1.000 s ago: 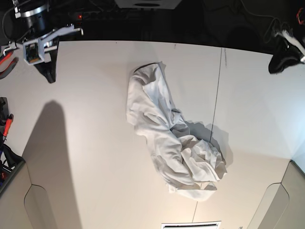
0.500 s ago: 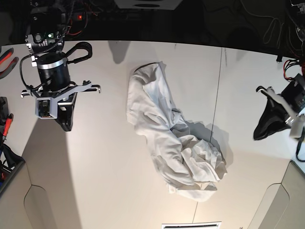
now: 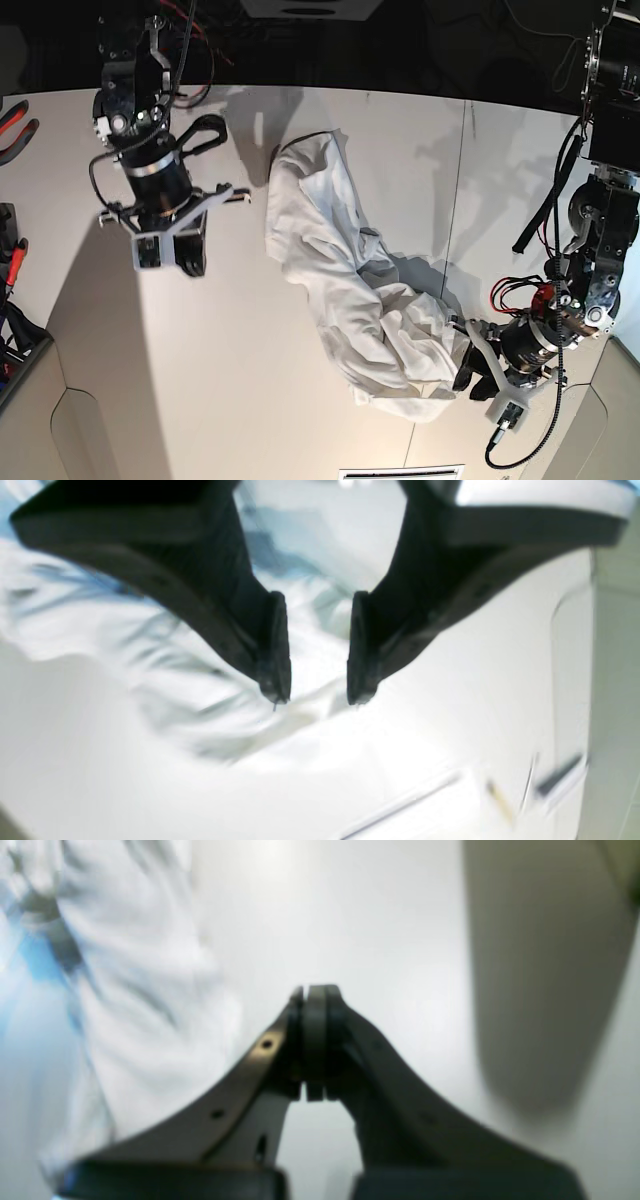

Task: Layout the t-shirt on the table in an organized manner, then fold the t-shirt properly
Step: 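Move both grippers down over the crumpled white t-shirt, then lower the right gripper into the shirt fabric and close on it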

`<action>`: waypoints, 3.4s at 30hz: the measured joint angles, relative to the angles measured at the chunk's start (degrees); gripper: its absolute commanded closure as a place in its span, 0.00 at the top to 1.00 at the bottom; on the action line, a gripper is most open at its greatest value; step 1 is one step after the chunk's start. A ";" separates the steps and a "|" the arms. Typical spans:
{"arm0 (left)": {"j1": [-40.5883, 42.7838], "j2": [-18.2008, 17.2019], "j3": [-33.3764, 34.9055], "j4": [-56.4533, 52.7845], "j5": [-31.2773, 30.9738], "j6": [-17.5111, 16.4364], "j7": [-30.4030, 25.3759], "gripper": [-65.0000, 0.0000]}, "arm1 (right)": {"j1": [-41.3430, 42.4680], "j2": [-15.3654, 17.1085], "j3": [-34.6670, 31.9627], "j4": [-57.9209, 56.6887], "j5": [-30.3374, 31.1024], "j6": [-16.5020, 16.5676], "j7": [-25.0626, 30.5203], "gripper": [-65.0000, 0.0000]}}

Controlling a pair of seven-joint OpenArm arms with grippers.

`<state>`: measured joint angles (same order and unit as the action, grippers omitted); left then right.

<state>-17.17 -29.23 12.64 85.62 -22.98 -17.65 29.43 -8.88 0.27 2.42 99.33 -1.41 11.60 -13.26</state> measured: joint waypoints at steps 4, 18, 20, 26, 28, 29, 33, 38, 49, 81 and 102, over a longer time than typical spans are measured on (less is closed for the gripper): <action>0.83 -0.09 -2.73 1.90 -5.11 -4.61 8.44 0.35 | 10.64 -0.13 -1.51 -5.49 0.26 1.49 0.92 0.31; 18.01 5.84 -12.04 12.63 -13.70 -10.34 12.09 0.35 | 48.39 -0.39 -13.00 -60.96 4.20 15.23 2.60 0.44; 20.04 7.93 -12.07 13.07 -13.29 -10.32 12.35 0.35 | 50.62 -0.28 -12.98 -64.96 6.08 19.17 3.74 0.44; 23.43 14.45 -12.22 13.09 -15.65 -14.01 14.58 0.35 | 52.37 -2.99 -13.00 -67.84 7.78 20.39 5.14 0.44; 23.98 16.76 -11.93 13.09 -15.98 -14.56 15.43 0.35 | 52.22 -4.09 -13.00 -67.84 7.67 20.41 5.29 0.44; 23.98 17.66 -11.93 13.09 -15.91 -14.58 16.09 0.35 | 52.19 -4.57 -13.00 -67.84 7.63 20.39 5.22 0.44; 23.80 19.26 -11.91 13.11 -15.93 -14.56 16.26 0.35 | 52.06 -6.08 -13.00 -67.84 7.61 20.35 5.31 0.43; 23.82 19.08 -11.85 13.11 -16.37 -14.56 18.27 0.35 | 52.04 -6.78 -13.00 -67.84 7.48 15.96 7.45 0.03; 23.82 19.06 -10.47 13.11 -20.65 -16.24 19.23 0.35 | 52.04 -6.80 -13.00 -67.84 3.28 12.98 10.51 0.00; 23.82 20.83 -3.28 13.11 -21.64 -16.72 19.96 0.35 | 50.66 -8.61 -13.75 -70.90 1.09 9.20 17.33 0.00; 23.82 20.83 -3.28 13.14 -21.59 -16.74 20.72 0.35 | 45.22 -8.55 -13.75 -73.13 -0.33 2.27 18.29 0.54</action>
<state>6.66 -8.40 9.37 98.76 -44.58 -34.39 50.15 36.34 -8.27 -11.33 26.20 -1.74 13.87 5.04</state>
